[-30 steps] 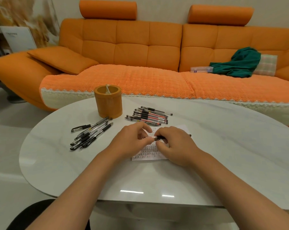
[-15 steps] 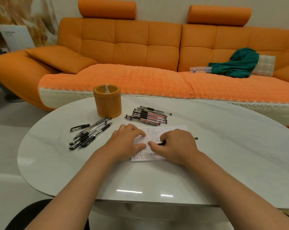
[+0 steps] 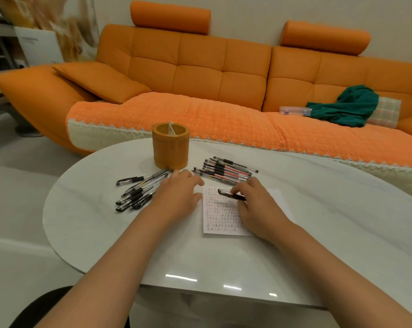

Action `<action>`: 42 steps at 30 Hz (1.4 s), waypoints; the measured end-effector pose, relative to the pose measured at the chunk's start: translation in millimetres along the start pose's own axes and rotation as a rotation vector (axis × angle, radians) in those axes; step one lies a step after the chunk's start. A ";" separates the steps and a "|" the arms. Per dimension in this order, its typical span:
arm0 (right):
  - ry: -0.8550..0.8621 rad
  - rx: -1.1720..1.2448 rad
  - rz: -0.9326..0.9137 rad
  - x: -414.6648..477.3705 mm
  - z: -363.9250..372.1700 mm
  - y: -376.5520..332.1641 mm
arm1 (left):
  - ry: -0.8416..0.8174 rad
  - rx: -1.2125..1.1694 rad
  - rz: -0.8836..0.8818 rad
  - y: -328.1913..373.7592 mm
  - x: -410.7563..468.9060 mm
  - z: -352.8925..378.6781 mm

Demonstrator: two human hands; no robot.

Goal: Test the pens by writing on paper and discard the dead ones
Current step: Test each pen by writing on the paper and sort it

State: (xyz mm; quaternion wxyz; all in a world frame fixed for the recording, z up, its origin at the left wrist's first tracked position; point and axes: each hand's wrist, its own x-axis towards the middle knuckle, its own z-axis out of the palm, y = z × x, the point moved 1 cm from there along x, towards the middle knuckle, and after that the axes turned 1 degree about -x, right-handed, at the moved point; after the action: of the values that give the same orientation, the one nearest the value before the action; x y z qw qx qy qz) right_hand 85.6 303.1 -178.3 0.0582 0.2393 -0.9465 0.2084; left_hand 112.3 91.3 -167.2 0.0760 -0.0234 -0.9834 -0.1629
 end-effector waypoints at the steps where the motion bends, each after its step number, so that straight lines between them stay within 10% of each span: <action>1: 0.005 -0.009 -0.008 5.5 1.1 -1.4 | 0.035 0.042 -0.028 -6.1 0.3 -4.4; 29: 0.093 -0.381 -0.111 95.0 32.7 -44.2 | -0.072 -0.036 -0.273 -53.7 -15.0 -28.8; 42: -0.058 0.527 0.211 41.4 8.6 -61.6 | 0.184 -0.586 -0.074 -5.0 -10.2 -19.5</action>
State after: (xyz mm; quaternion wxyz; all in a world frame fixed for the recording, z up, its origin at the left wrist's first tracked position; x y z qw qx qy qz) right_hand 78.5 232.6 -154.7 -0.0550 0.1523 -0.8807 0.4451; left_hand 124.8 80.0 -152.2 0.1487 0.0066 -0.8839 -0.4434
